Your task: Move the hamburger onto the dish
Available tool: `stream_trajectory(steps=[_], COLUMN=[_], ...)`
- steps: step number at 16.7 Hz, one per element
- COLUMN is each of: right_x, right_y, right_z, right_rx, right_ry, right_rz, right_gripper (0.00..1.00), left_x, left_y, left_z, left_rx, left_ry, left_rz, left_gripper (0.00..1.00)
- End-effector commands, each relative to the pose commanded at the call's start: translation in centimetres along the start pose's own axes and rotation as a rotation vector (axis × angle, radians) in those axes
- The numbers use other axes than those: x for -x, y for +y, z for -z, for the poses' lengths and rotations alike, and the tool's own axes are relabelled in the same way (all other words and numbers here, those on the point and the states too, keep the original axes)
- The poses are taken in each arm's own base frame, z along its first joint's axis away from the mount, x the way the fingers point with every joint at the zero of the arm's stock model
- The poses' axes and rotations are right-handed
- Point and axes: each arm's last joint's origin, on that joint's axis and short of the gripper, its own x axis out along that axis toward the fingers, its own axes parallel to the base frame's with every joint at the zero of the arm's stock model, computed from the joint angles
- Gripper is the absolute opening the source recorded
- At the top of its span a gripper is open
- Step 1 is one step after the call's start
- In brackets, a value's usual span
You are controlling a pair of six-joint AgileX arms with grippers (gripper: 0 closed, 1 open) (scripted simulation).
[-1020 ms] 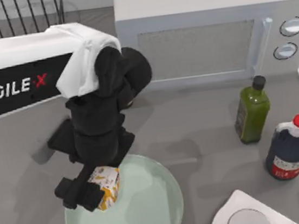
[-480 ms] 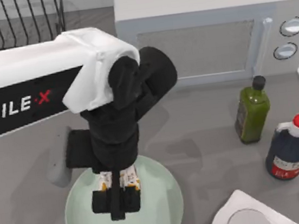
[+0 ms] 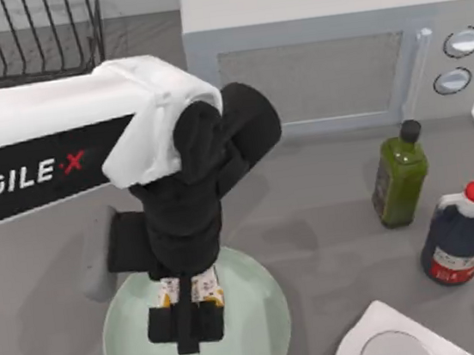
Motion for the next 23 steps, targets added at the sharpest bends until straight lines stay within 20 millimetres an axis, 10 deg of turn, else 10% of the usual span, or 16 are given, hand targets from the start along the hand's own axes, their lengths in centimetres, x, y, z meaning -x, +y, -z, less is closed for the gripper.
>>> stream_trajectory(steps=[9,23], right_x=[0.0,0.0], right_y=[0.0,0.0], right_z=[0.0,0.0], right_rx=[0.000,0.000], right_ry=[0.000,0.000], right_rz=[0.000,0.000], right_gripper=[1.00,1.00], left_x=[-3.4,-3.4], left_y=[0.1,0.1], left_z=[0.0,0.0], left_rx=[0.006,0.006], left_ry=[0.001,0.001], left_rz=[0.002,0.002], left_gripper=[0.00,1.00])
